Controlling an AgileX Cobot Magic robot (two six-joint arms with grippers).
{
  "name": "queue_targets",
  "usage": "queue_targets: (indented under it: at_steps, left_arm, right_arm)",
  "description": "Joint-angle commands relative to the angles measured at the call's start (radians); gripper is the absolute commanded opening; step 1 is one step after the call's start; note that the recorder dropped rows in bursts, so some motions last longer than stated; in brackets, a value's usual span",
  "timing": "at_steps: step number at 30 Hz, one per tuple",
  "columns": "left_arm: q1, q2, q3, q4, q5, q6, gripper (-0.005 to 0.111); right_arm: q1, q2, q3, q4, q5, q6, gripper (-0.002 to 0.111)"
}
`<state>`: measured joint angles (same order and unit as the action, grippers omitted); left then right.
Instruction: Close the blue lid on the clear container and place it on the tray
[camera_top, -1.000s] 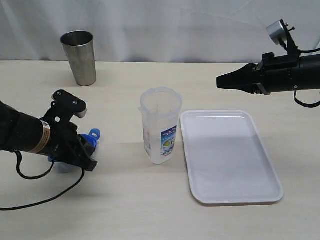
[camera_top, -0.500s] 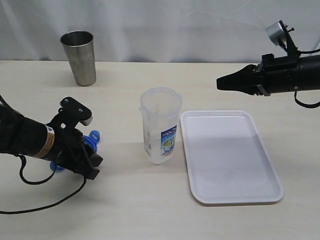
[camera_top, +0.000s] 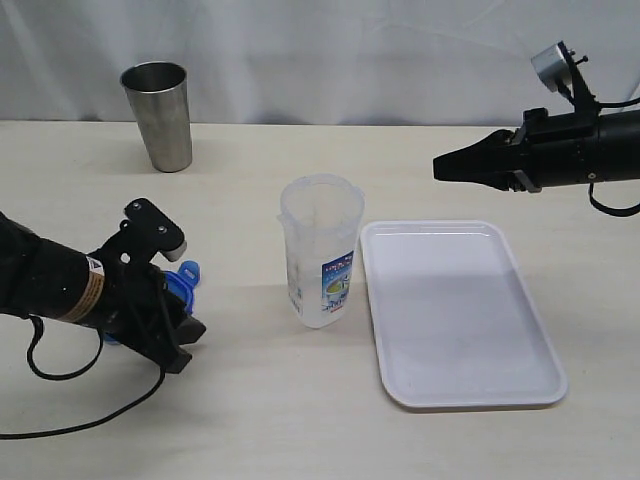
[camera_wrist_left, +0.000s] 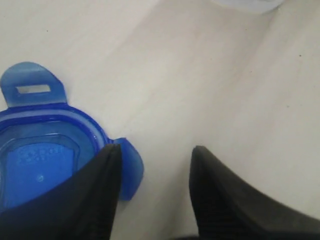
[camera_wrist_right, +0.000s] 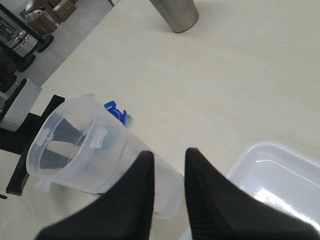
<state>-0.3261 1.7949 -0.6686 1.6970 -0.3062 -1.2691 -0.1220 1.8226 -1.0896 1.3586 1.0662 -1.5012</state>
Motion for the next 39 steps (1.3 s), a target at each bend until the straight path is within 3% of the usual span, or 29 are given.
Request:
queue_targets:
  at_steps: [1,4,7,14,18,28,31,34,39]
  left_arm:
    - [-0.001,-0.006,0.005,0.002,0.04,-0.007,0.042]
    - [-0.001,-0.006,0.005,0.0,0.038,-0.009,0.038]
    - [-0.001,-0.006,0.005,0.0,0.032,-0.009,0.021]
    - [-0.001,0.031,0.007,-0.007,0.041,-0.009,0.018]
    - [-0.001,0.023,0.002,-0.008,0.039,-0.009,0.0]
    - [-0.001,-0.116,0.002,-0.009,0.035,-0.018,0.0]
    - [-0.001,-0.138,0.002,-0.007,0.045,-0.194,0.0]
    - [-0.001,-0.129,0.002,0.031,0.012,-0.325,0.006]
    - [-0.001,-0.122,0.002,0.047,0.037,-0.341,0.044]
  right_arm:
    - [-0.003,-0.003,0.002,-0.003,0.012,-0.004,0.022]
    - [-0.003,-0.003,0.002,-0.003,0.012,-0.004,0.022]
    - [-0.003,-0.003,0.002,-0.005,0.012,-0.004,0.022]
    - [-0.003,-0.003,0.002,-0.005,0.012,-0.004,0.022]
    - [-0.003,-0.003,0.002,-0.005,0.012,-0.004,0.022]
    - [-0.003,-0.003,0.002,-0.005,0.012,-0.004,0.022]
    - [-0.003,-0.003,0.002,-0.005,0.012,-0.004,0.022]
    - [-0.003,-0.003,0.002,-0.005,0.012,-0.004,0.022]
    - [-0.003,-0.003,0.002,-0.005,0.012,-0.004,0.022]
